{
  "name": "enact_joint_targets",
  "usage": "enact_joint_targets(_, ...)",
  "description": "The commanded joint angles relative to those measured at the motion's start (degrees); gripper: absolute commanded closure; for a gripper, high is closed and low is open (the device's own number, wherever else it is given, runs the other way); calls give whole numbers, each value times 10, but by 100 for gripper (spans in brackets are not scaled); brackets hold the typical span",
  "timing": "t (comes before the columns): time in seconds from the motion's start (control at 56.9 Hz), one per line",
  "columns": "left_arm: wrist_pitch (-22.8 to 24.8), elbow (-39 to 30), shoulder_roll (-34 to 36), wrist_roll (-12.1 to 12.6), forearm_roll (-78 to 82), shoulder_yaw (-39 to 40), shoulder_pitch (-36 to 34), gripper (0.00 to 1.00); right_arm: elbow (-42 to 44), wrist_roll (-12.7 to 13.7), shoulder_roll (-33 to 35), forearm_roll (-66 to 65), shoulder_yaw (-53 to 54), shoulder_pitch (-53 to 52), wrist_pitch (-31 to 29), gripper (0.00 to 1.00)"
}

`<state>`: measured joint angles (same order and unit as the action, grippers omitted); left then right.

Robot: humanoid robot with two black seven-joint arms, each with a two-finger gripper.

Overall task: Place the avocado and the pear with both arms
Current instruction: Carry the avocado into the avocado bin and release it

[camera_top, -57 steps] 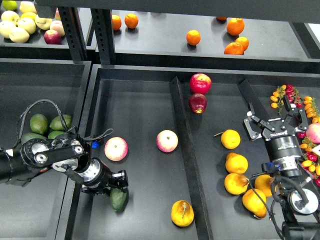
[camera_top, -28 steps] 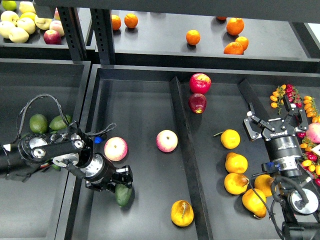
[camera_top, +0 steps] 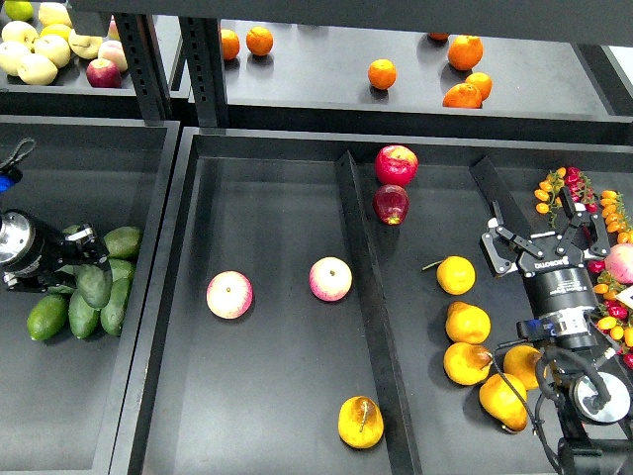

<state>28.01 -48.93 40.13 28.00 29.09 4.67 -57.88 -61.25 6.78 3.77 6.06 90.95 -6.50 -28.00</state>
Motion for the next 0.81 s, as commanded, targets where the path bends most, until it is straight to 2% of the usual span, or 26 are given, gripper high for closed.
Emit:
enact_joint_targets(0.0,0,40,-16,0,0,14,18,59,-4,1,-1,0,0,1,0,0)
enact_joint_targets(0.299,0,123,-71,0,0,15,30,57,-18,1,0,0,0,4,0,0)
enact_joint_targets(0.791,0,132,-73,0,0,16,62,54,-21,1,-1,0,0,7,0,0)
